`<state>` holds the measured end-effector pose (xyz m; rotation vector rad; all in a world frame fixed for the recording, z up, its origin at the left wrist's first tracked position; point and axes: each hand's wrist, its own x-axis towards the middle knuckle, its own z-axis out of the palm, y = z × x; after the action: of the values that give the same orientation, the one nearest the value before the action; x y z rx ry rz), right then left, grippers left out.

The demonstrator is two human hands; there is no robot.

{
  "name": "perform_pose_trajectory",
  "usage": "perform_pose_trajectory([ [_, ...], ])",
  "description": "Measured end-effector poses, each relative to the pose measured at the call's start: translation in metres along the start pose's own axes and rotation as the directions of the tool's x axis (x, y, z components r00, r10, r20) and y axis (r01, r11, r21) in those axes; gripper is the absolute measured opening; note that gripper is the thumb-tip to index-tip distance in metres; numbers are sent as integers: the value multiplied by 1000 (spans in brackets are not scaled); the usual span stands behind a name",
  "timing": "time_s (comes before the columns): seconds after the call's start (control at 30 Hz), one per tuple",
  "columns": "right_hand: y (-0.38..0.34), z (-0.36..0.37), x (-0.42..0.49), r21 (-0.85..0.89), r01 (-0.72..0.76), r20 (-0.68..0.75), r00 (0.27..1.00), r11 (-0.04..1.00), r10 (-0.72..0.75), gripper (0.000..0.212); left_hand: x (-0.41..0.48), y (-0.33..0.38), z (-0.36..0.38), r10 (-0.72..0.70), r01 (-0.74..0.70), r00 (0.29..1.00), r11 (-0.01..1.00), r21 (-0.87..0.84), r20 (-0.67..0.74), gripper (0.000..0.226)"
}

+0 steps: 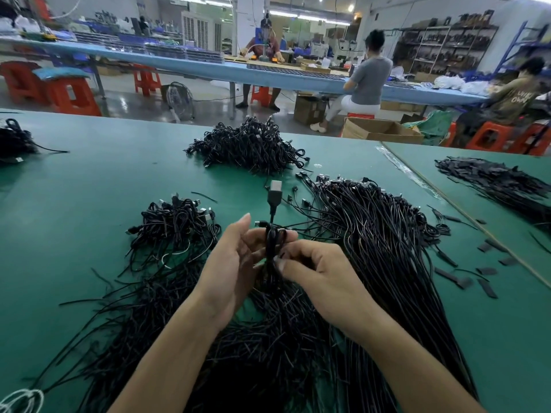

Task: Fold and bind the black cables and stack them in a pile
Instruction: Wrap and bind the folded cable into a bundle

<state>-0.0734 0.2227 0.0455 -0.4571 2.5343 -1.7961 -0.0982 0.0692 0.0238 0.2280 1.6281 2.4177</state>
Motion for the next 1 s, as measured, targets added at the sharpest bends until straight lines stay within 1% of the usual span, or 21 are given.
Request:
perform_pose_trajectory([
  [0.1, 1, -2, 1, 135, -102, 68, 993, 986, 94, 19, -2, 4, -1, 71, -71, 997, 997, 3, 31, 46],
  [0.17, 3, -6, 2, 200, -162, 98, 985, 966, 145, 25, -4, 6, -3, 111, -120, 988, 989, 91, 104, 34],
  [0.23, 6, -10, 4, 199, -191, 90, 980, 961, 176, 25, -5, 7, -6, 105, -133, 985, 969, 209, 139, 23],
  [0.27, 8, -13, 5, 152, -187, 59, 982, 971, 180, 22, -5, 6, -6, 92, -122, 988, 956, 266, 124, 26],
  [0.33, 11, -17, 6, 56, -159, -11, 987, 986, 160, 17, -5, 3, -5, 57, -76, 997, 919, 386, 61, 45],
  [0.37, 12, -17, 6, 40, -144, -35, 989, 989, 145, 17, -5, 1, -4, 39, -49, 999, 899, 435, 32, 52],
  [0.47, 16, -16, 6, 48, -120, -82, 989, 992, 124, 19, -4, -4, 0, 18, 16, 998, 828, 561, -55, 67],
  [0.5, 17, -14, 6, 70, -114, -95, 988, 991, 120, 20, -4, -4, 1, 13, 39, 996, 813, 581, -85, 72],
  [0.53, 18, -12, 5, 99, -102, -101, 989, 990, 112, 21, -4, -5, 1, 12, 54, 994, 808, 586, -108, 72],
  [0.6, 20, -9, 4, 150, -71, -101, 991, 986, 87, 22, -3, -5, 0, 0, 71, 992, 816, 574, -123, 62],
  [0.67, 20, -6, 3, 162, -36, -104, 993, 986, 53, 23, -4, -3, -2, -45, 101, 992, 855, 508, -121, 52],
  [0.73, 17, -4, 4, 156, -22, -87, 996, 987, 36, 21, -5, 0, -2, -116, 145, 988, 919, 368, -100, 45],
  [0.8, 14, -6, 5, 164, -31, -55, 998, 986, 41, 18, -5, 3, -2, -156, 166, 986, 969, 185, -67, 32],
  [0.83, 14, -7, 6, 155, -37, -42, 998, 987, 44, 18, -4, 5, -2, -169, 175, 983, 981, 89, -70, 24],
  [0.9, 14, -9, 6, 135, -61, -35, 997, 989, 66, 20, -3, 10, -1, -188, 184, 977, 982, -49, -96, 20],
  [0.93, 14, -8, 6, 134, -76, -33, 996, 988, 81, 20, -2, 10, -1, -172, 166, 979, 984, -57, -108, 17],
  [0.97, 15, -8, 6, 139, -89, -23, 995, 986, 93, 21, -3, 10, 0, -143, 141, 983, 990, -29, -119, 18],
  [1.0, 15, -7, 5, 146, -103, -5, 995, 984, 104, 21, -3, 8, 0, -106, 110, 988, 993, 30, -114, 28],
])
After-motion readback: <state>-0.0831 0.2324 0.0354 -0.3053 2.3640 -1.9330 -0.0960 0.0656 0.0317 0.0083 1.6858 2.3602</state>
